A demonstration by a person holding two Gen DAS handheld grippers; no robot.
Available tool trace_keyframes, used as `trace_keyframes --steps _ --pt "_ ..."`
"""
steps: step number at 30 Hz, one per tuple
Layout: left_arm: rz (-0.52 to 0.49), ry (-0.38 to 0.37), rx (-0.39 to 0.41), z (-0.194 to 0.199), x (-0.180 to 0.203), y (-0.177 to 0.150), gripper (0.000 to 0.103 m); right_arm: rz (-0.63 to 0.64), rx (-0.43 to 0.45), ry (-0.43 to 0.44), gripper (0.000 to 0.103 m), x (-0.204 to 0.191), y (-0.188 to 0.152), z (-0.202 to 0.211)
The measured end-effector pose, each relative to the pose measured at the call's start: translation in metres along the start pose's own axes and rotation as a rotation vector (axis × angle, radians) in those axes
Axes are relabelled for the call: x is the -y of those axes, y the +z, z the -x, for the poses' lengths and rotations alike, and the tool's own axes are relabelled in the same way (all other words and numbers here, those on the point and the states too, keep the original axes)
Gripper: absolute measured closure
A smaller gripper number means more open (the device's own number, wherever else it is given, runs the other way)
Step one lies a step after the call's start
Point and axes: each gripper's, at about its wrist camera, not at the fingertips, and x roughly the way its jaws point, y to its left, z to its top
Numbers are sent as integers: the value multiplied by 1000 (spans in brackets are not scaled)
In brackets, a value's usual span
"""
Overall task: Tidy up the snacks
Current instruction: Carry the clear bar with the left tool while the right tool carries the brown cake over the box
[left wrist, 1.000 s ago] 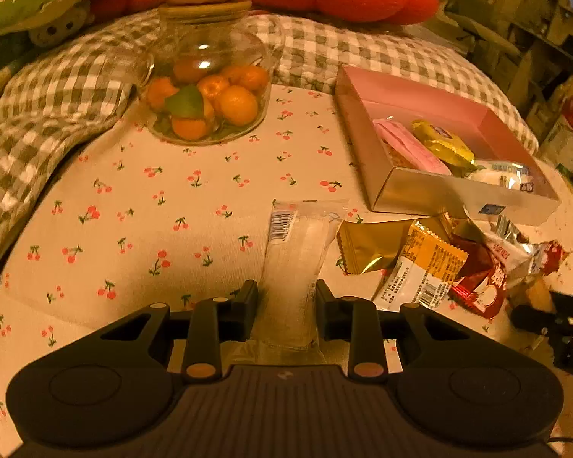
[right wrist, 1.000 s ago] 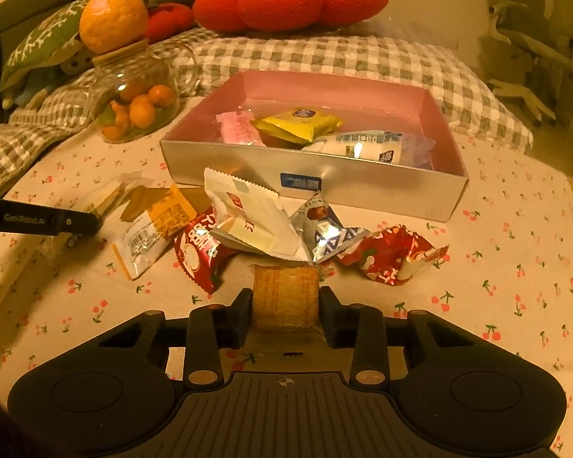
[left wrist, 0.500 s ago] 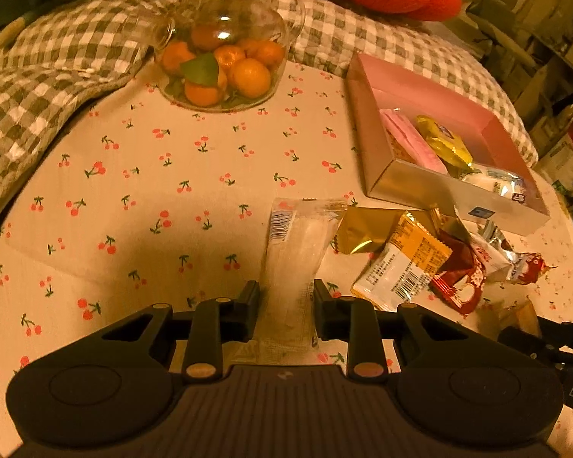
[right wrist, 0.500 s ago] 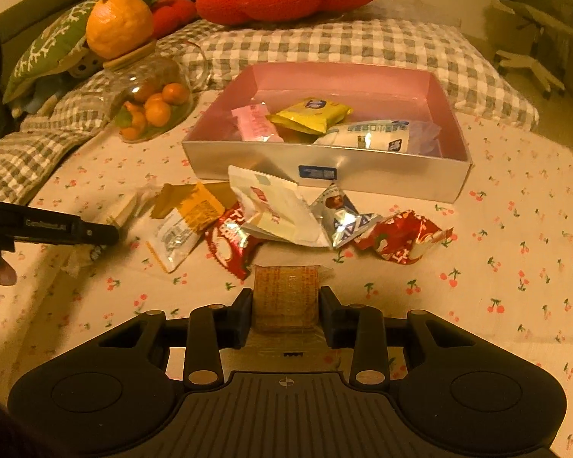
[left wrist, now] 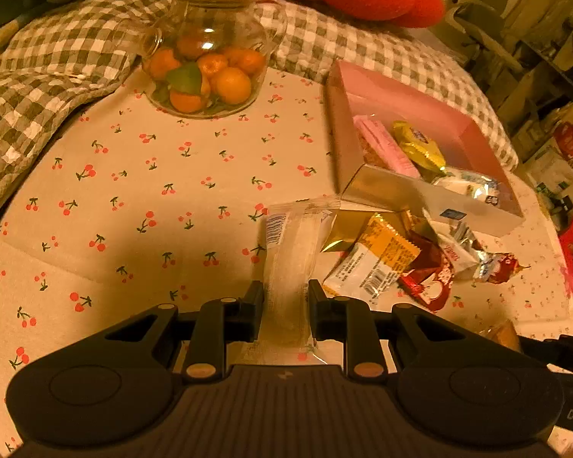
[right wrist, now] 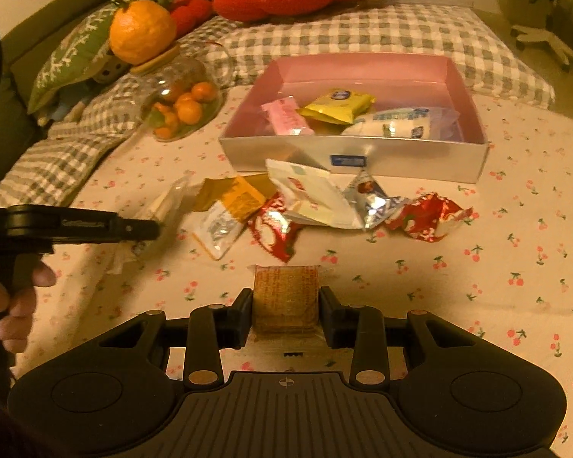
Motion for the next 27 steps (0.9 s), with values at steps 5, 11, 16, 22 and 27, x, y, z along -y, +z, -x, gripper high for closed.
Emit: trace_keyframes --steps 5,11,16,22,27 --pt "3 -14 11 5 2 1 82 5 1 35 69 -6 4 6" --pt "18 -32 34 10 3 5 82 17 56 48 69 -10 16 22" --pt "33 -45 63 14 7 12 82 -10 98 41 69 -4 28 29" --pt "45 -77 109 15 18 24 82 -71 141 32 69 12 46 32" --pt "49 -102 135 9 33 32 82 -128 172 10 69 29 60 27"
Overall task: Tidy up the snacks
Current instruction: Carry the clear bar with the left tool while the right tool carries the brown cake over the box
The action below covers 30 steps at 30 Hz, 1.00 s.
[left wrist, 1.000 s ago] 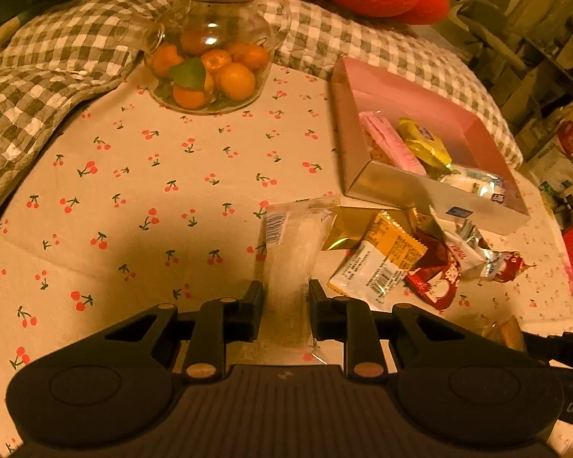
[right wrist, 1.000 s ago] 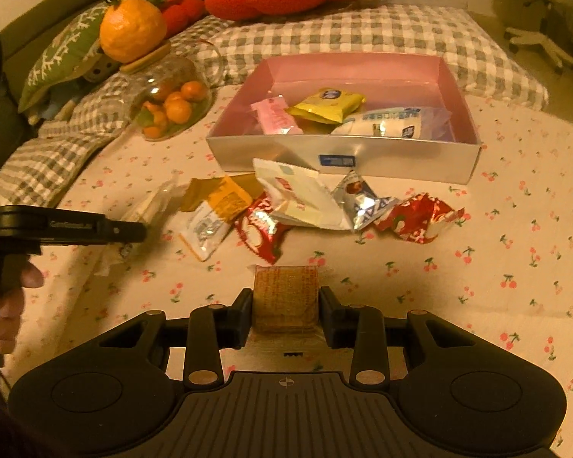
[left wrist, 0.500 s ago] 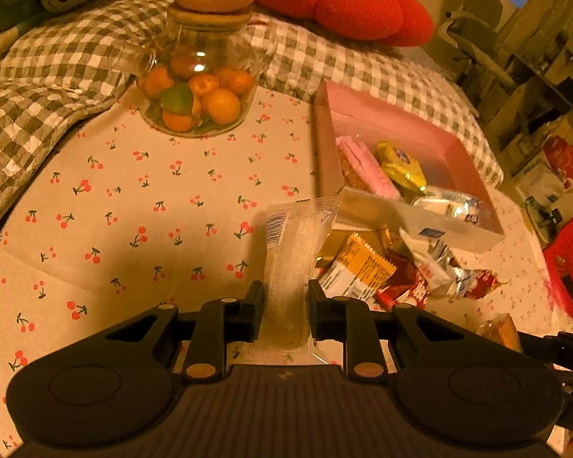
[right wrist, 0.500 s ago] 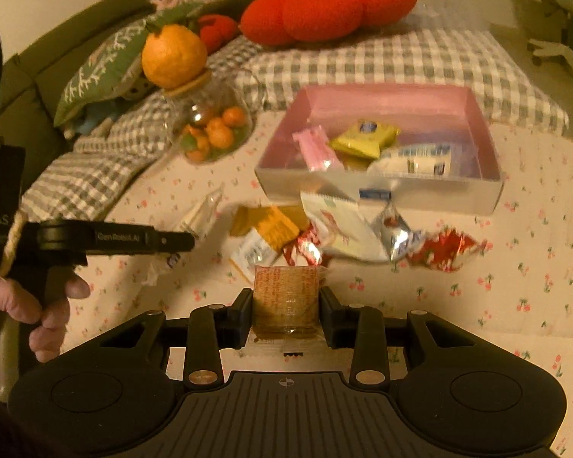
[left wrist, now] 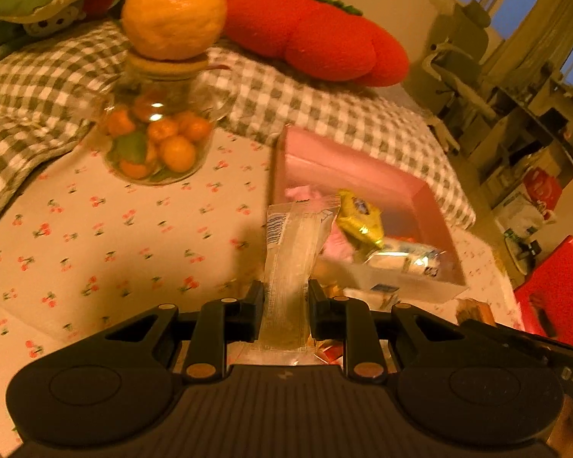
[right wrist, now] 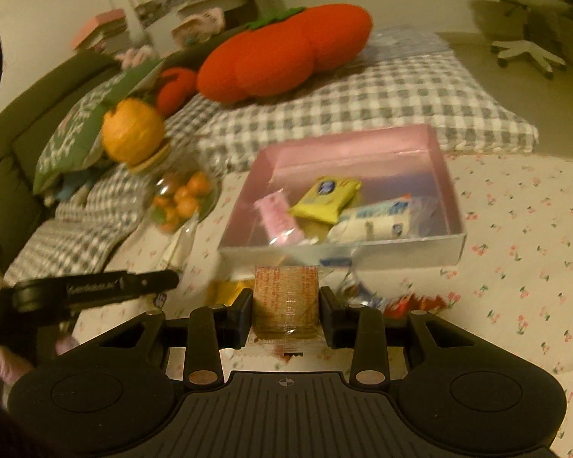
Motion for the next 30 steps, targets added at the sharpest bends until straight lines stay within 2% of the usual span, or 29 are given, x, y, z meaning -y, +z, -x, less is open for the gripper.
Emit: trace_keyframes --steps 4,16,23,30 --pt "-6 -1 7 -12 14 7 82 -15 17 -26 69 9 11 -8" --pt "-152 35 37 -58 49 38 82 -52 97 -69 69 51 58 -42" --pt "-223 62 35 -84 60 50 82 -57 102 -132 69 75 76 -73" --pt "-253 76 36 -104 64 61 82 -44 92 -173 69 85 87 -98"
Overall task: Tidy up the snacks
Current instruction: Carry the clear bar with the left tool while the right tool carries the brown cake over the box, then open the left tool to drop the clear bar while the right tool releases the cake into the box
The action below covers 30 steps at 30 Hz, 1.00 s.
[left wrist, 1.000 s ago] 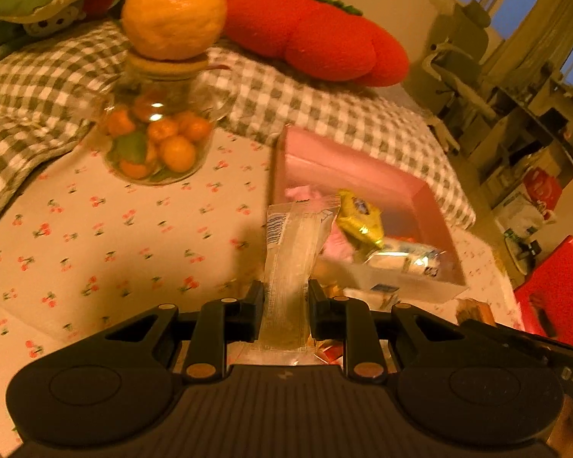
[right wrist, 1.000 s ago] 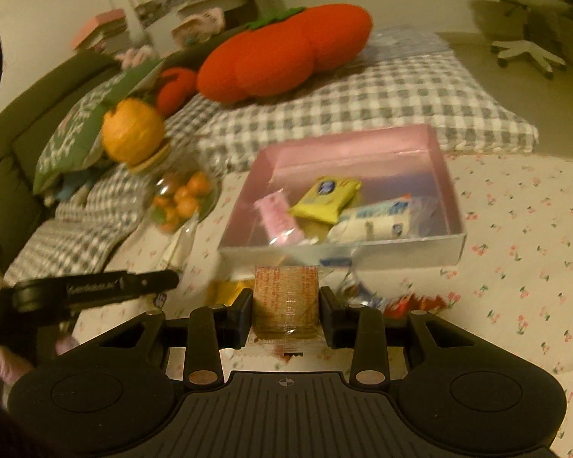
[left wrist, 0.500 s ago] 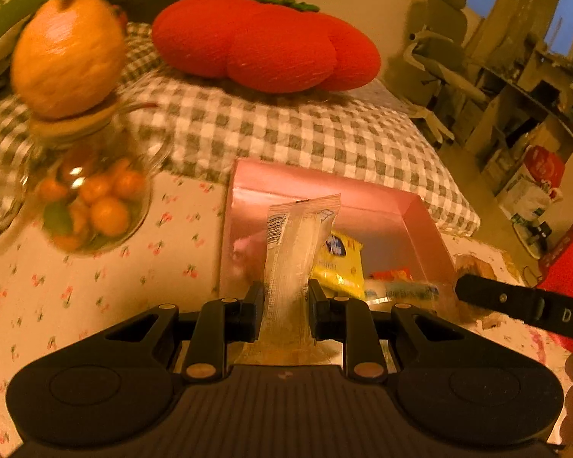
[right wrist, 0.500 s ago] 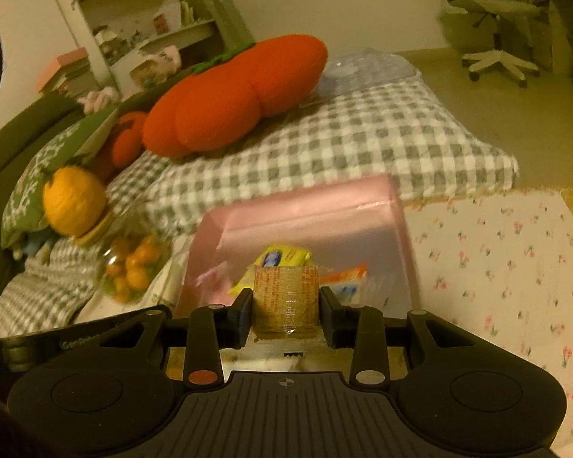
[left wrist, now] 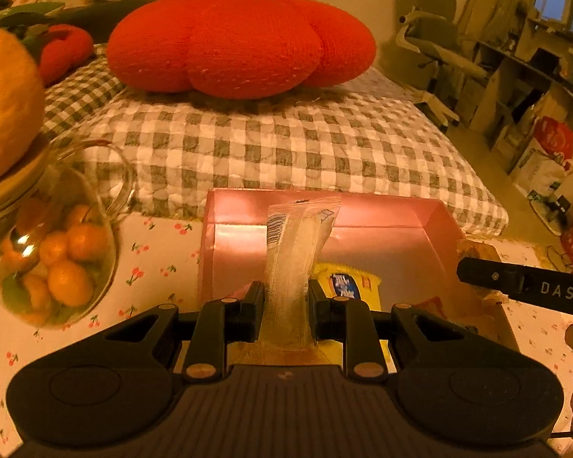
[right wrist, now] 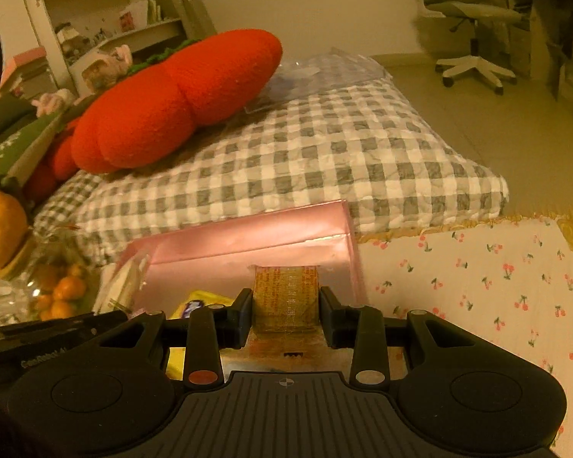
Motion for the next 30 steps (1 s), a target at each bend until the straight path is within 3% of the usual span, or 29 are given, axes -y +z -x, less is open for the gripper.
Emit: trace_keyframes --steps 21,26,28,30 --pt "-78 42 2 -24 9 6 81 70 -9 -65 68 -1 6 -35" --pt "-87 38 24 -20 13 8 72 72 2 -55 64 -1 7 -30" --pt "-99 39 30 -16 16 9 69 68 10 -54 51 -2 9 -25" --pt "-113 41 34 -13 18 10 65 67 24 -57 48 -3 11 -19"
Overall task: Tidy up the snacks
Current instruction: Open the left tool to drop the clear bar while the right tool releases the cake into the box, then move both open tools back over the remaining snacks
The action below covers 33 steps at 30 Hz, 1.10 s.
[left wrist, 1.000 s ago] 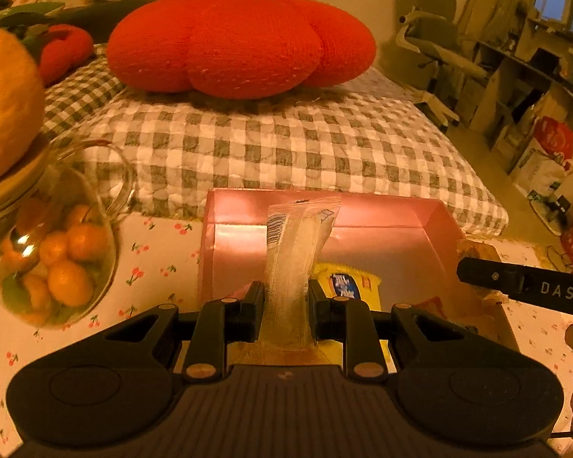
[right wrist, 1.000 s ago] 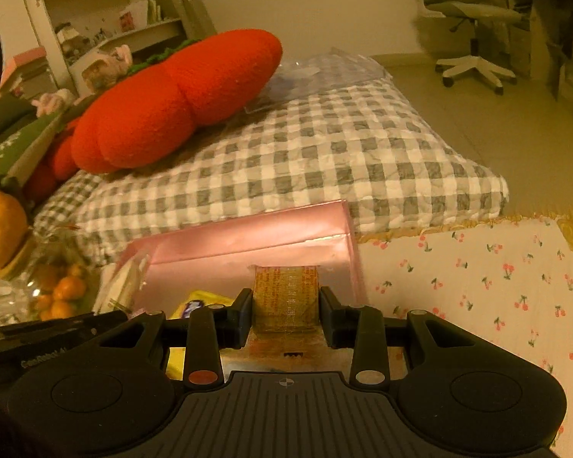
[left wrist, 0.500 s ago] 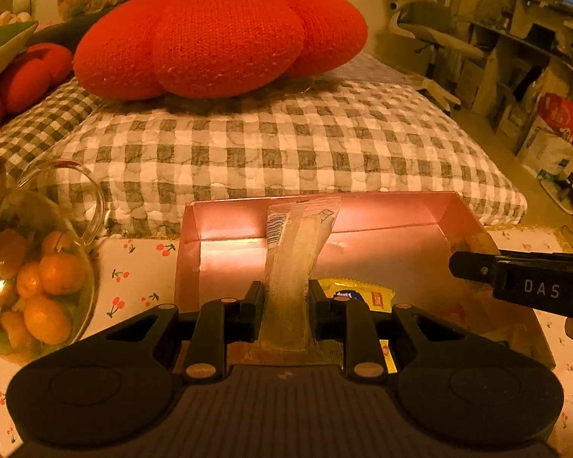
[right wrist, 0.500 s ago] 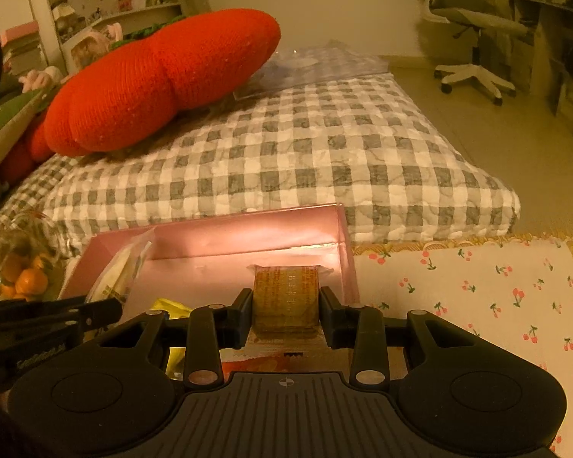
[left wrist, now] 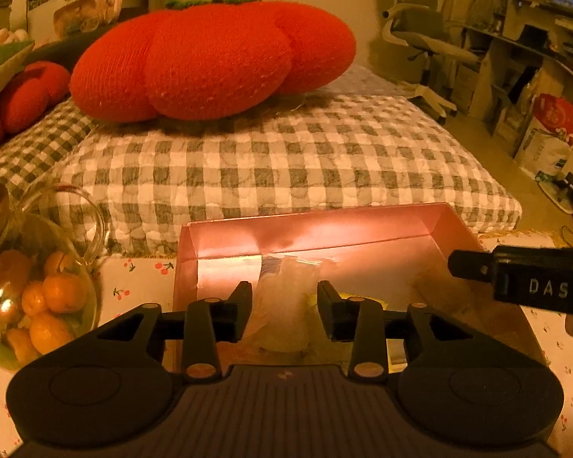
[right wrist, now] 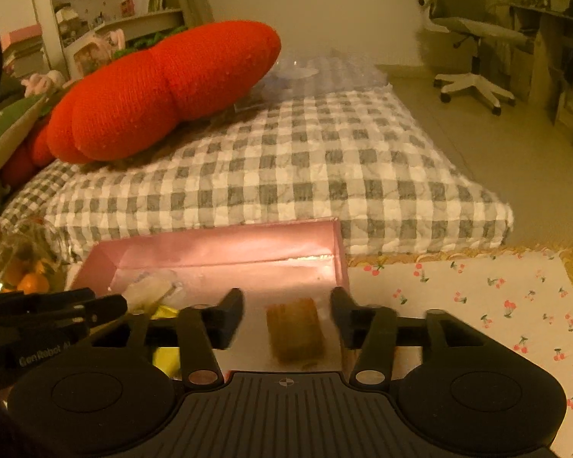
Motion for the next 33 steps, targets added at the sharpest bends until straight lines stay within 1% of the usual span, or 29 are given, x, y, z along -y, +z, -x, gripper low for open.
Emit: trace_keyframes --steps 3,6,8,11,13,15,20,29,33 --pt "-21 3 14 6 5 2 58 -4 3 3 48 0 3 8" --pt "-43 -6 19 13 10 3 53 -1 7 -1 43 0 6 18" --pt "-54 -9 25 19 13 2 50 -1 11 0 42 0 7 24" --pt "-61 -11 31 29 16 1 44 -3 16 5 41 -1 8 34" --pt "-62 -14 35 35 18 0 42 -2 23 6 37 -3 9 43" --pt "-60 -19 39 42 19 -1 38 0 32 9 36 -4 11 52" --pt "-51 -22 45 57 22 -3 32 10 40 18 36 -10 14 73" --pt "-26 -22 37 79 21 -11 25 37 28 28 34 -21 7 102" --pt "-1 -27 33 88 18 -16 22 39 12 30 29 -23 1 113"
